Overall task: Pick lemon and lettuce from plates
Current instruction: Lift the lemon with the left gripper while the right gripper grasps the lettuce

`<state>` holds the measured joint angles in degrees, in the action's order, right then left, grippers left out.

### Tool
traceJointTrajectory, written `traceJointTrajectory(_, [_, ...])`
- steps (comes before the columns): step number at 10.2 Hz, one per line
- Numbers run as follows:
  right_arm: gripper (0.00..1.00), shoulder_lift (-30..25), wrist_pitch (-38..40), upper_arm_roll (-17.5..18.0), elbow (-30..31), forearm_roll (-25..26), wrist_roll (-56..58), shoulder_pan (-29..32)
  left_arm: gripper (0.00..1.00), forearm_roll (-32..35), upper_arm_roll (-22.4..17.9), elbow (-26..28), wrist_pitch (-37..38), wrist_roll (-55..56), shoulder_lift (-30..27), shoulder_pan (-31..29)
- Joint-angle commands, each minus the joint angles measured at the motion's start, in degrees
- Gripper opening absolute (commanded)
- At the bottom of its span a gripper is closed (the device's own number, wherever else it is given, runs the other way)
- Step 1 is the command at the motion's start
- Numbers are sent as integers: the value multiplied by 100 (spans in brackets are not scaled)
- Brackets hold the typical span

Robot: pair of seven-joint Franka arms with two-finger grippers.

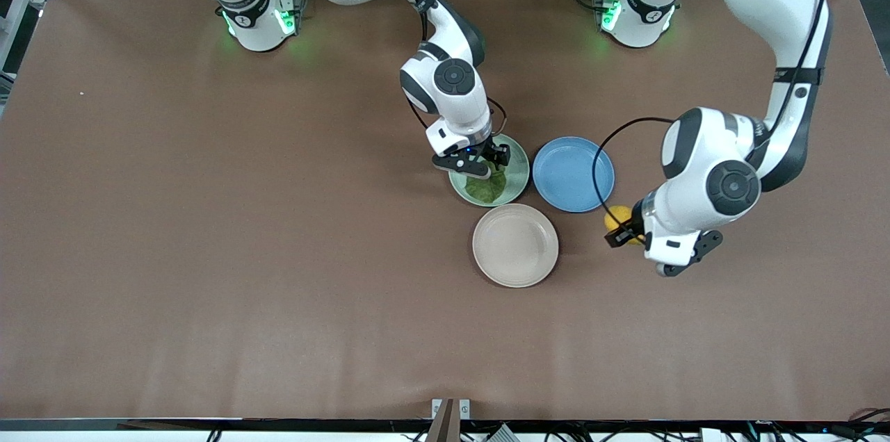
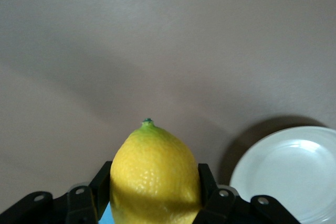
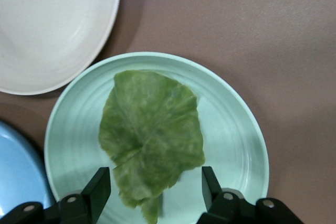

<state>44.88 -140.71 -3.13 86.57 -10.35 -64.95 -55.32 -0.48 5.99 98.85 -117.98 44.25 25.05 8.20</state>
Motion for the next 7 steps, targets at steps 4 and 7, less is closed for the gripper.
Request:
traceJointTrajectory(4, [11, 513, 271, -48, -624, 770, -203, 4, 0, -40, 34, 1038, -663, -1215, -440, -468])
traceJointTrajectory(7, [0, 425, 717, -39, -763, 965, -72, 91, 0, -31, 25, 1127, -875, -1954, -204, -827])
